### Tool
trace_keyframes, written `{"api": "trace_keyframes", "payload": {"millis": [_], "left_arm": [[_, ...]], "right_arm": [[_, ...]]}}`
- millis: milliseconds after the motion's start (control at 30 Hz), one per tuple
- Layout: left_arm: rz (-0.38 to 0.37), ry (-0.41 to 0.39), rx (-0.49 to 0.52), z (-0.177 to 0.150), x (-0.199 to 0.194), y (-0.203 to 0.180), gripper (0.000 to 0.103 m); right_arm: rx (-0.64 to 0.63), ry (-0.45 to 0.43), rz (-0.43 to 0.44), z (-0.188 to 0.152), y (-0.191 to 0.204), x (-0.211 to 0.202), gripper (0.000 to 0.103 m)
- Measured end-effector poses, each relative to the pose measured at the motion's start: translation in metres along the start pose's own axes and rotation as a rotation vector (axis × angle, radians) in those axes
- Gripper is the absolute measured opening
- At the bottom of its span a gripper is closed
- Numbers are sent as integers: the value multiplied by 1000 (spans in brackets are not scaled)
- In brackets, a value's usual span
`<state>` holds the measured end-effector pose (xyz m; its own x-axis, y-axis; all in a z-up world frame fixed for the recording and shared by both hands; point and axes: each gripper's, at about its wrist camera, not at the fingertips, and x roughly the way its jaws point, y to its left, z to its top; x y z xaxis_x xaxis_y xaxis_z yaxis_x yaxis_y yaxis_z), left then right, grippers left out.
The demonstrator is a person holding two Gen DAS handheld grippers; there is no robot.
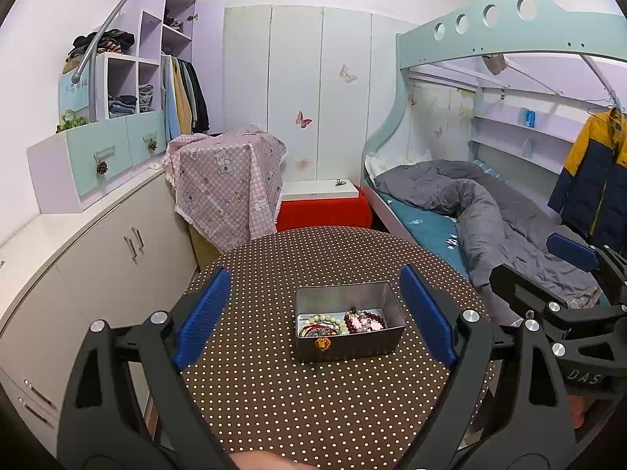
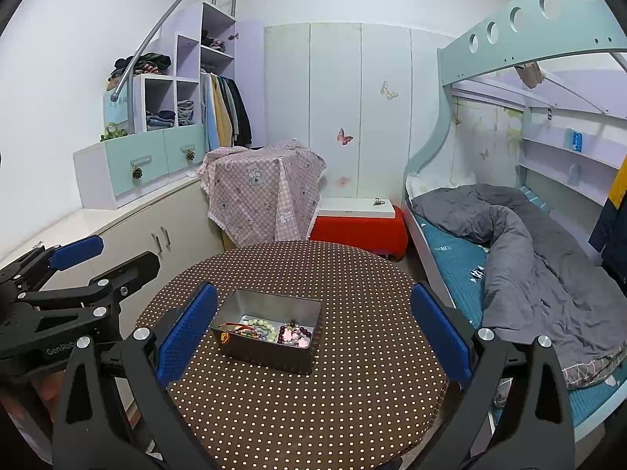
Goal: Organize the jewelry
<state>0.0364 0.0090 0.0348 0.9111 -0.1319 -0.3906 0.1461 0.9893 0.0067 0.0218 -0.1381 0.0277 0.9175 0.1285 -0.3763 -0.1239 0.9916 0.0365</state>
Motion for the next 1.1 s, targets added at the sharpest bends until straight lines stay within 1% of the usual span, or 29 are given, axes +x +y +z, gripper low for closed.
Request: {"api": "trace_keyframes", "payload": {"millis": [167, 1100], "left_arm": [[-1, 4, 0, 0, 0, 0, 90], [20, 8, 6, 4, -1, 3, 90]], "right_arm": [[3, 4, 0, 0, 2, 0, 95], [7, 9, 6, 3, 6, 2, 95]]}}
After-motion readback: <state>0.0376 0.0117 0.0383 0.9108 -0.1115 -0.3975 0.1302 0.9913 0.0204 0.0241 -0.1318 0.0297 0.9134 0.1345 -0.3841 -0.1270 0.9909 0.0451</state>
